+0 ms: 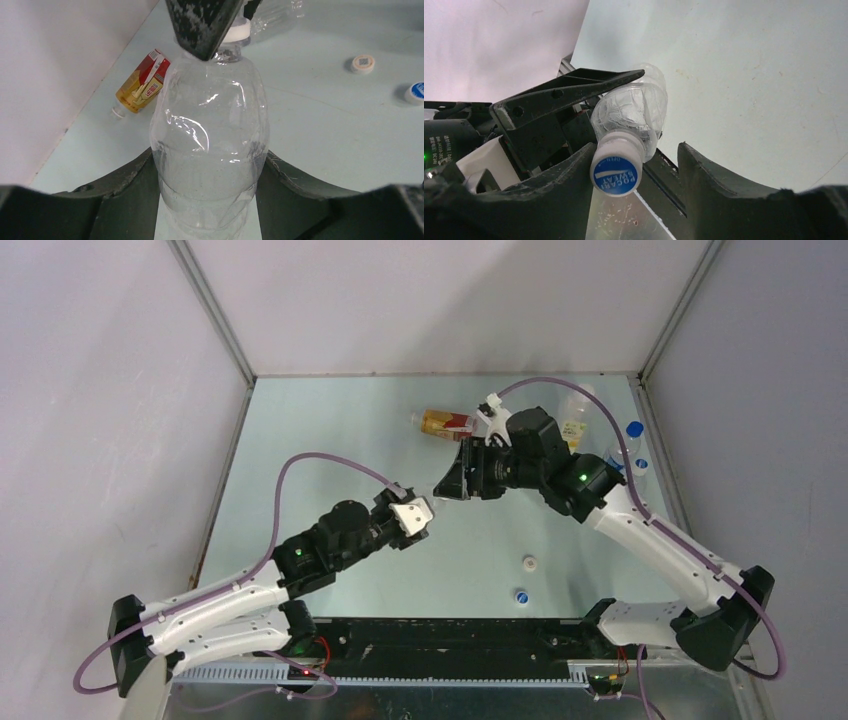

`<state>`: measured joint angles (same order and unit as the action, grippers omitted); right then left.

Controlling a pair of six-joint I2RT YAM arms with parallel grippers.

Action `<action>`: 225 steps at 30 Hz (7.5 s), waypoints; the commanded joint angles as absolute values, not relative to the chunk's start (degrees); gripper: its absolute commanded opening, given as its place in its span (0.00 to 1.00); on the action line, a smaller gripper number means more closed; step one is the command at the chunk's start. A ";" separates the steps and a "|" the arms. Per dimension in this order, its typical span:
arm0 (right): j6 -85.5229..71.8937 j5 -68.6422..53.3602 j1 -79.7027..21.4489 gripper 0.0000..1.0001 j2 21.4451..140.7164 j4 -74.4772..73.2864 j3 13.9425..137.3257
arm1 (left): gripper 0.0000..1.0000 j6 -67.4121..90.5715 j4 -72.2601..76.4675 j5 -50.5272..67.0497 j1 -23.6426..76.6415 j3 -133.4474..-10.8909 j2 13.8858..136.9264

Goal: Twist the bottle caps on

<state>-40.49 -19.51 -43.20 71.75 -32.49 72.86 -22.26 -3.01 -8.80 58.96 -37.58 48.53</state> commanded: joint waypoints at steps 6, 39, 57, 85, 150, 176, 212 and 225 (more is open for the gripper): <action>-27.78 -22.69 -41.24 0.94 63.84 -30.52 72.94 | 0.00 -12.77 -2.23 -3.26 54.67 -38.50 48.87; 12.11 -41.99 -39.13 0.56 59.21 -30.13 68.97 | 0.00 -7.93 -0.34 23.08 50.64 -41.13 49.55; 11.05 -45.10 -39.16 0.42 61.22 -30.39 68.99 | 0.00 -8.96 -1.36 23.67 50.63 -41.90 49.37; 17.76 -39.28 -44.12 0.15 66.29 -40.07 73.43 | 0.00 -9.36 -3.78 21.30 50.63 -44.63 50.38; 14.05 -33.06 -44.08 0.63 60.73 -35.46 73.57 | 0.00 -14.44 -1.61 18.77 54.23 -38.32 47.02; 16.23 -40.30 -44.07 0.44 62.42 -38.06 73.62 | 0.00 -15.81 -3.58 20.17 54.23 -40.78 48.13; -37.99 -12.54 -43.47 0.33 62.72 -34.85 72.60 | 0.00 -27.24 7.86 -17.30 65.79 -37.73 51.06; -19.81 -22.42 -42.43 0.73 57.64 -34.09 72.86 | 0.00 -21.63 1.73 -5.51 59.88 -38.29 51.13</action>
<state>-29.58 -17.54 -42.57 60.42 -35.81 72.44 -24.53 3.20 -13.26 62.61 -37.23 52.45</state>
